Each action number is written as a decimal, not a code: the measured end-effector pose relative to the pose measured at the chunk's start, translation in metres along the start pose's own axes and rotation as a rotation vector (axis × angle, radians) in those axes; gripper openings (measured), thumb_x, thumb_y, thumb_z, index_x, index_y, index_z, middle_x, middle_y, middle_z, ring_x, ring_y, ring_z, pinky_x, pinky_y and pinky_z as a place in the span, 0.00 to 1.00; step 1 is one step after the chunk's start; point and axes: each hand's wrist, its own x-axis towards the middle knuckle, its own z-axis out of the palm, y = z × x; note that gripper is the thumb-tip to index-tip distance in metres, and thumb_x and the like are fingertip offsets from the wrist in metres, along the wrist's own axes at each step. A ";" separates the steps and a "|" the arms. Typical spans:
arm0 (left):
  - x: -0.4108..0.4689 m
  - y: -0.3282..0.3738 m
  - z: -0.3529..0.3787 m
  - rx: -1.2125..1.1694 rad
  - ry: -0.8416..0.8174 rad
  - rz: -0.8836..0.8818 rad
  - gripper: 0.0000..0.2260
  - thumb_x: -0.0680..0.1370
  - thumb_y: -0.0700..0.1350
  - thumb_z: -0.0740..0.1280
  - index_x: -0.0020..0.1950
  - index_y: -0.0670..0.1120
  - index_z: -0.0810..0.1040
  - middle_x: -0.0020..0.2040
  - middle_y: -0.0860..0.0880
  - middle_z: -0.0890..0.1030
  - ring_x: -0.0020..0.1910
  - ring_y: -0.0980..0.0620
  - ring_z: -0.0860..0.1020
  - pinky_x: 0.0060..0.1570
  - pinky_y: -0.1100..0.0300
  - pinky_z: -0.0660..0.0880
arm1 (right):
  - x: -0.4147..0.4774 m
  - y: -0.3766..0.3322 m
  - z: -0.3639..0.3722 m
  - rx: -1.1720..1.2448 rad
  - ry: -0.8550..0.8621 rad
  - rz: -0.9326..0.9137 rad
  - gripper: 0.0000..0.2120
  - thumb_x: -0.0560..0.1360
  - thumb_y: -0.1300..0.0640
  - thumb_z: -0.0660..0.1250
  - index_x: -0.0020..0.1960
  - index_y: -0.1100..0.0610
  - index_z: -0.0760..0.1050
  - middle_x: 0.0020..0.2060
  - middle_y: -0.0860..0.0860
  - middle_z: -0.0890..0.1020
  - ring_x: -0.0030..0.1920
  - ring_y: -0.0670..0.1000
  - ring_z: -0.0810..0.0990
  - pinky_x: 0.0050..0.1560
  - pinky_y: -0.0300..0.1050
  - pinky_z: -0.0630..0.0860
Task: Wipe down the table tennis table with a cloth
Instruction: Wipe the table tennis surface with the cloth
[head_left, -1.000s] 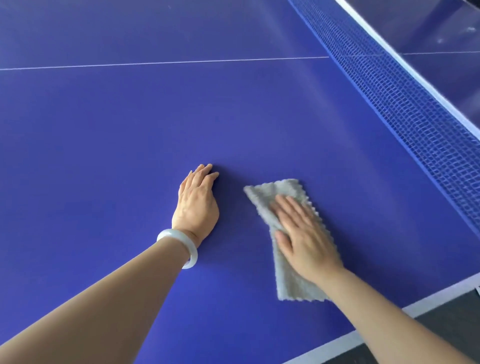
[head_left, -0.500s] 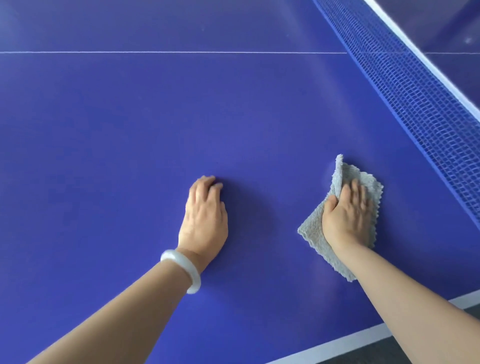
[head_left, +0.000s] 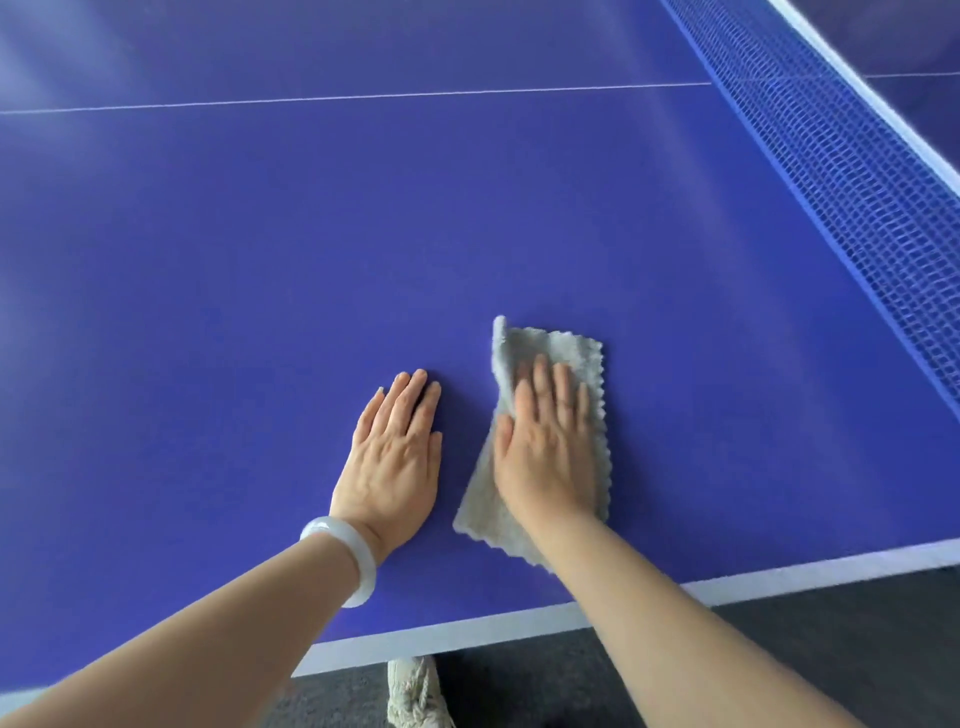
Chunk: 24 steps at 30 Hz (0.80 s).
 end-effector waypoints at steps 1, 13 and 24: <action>-0.001 0.000 -0.001 -0.021 0.008 0.003 0.24 0.82 0.45 0.50 0.78 0.42 0.61 0.78 0.45 0.61 0.78 0.47 0.56 0.78 0.50 0.49 | -0.019 -0.015 0.004 0.035 -0.027 -0.143 0.28 0.81 0.50 0.48 0.77 0.60 0.63 0.78 0.58 0.62 0.79 0.58 0.57 0.77 0.61 0.54; -0.002 0.002 0.000 -0.011 0.061 -0.001 0.21 0.83 0.42 0.56 0.77 0.40 0.64 0.77 0.43 0.64 0.77 0.44 0.59 0.77 0.49 0.52 | -0.011 0.134 -0.028 -0.051 0.016 0.437 0.27 0.83 0.50 0.48 0.78 0.63 0.58 0.79 0.59 0.59 0.79 0.60 0.53 0.78 0.60 0.51; -0.003 0.002 -0.003 -0.055 0.065 0.012 0.20 0.83 0.44 0.55 0.72 0.37 0.68 0.77 0.42 0.64 0.77 0.44 0.60 0.77 0.50 0.52 | -0.085 0.081 -0.014 -0.029 -0.095 -0.512 0.27 0.84 0.47 0.49 0.80 0.56 0.58 0.80 0.52 0.56 0.80 0.51 0.50 0.80 0.54 0.49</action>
